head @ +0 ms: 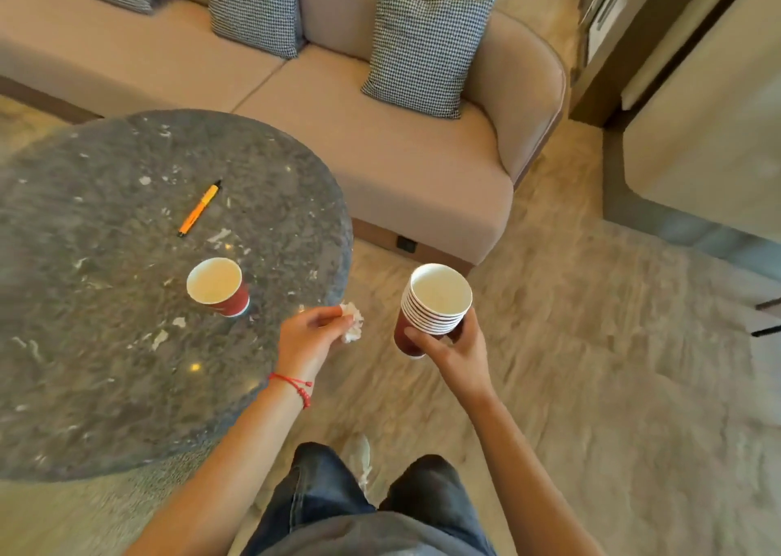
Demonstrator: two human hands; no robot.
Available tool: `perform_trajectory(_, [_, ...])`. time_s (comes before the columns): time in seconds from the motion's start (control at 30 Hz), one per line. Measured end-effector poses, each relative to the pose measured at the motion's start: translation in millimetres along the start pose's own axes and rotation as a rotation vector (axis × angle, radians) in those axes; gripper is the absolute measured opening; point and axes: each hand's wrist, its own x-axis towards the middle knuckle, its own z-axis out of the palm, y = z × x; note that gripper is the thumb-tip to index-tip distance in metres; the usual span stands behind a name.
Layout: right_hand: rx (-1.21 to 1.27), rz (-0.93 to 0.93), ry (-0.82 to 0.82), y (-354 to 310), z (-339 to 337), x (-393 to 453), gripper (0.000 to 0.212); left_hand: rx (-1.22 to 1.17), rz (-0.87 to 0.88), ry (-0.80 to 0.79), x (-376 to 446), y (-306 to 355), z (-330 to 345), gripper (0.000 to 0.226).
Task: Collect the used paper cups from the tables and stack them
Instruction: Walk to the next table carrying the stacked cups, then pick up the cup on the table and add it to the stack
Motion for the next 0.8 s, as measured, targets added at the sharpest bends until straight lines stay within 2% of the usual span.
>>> perform_trajectory(0.17, [-0.053,-0.039,-0.162,-10,31,42,0.070,-0.004,0.028,0.106,16,2,-12,0.012])
perform_trajectory(0.33, [-0.080,-0.073,-0.358,-24,59,81,0.077,-0.012,-0.009,0.232,19,-2,-20,0.013])
perform_trajectory(0.67, [-0.114,-0.153,-0.797,-45,112,138,0.077,-0.190,-0.061,0.658,1,-7,-23,0.017])
perform_trajectory(0.8, [-0.087,-0.192,-0.905,-56,137,146,0.070,-0.264,-0.051,0.784,-5,-6,-29,0.022])
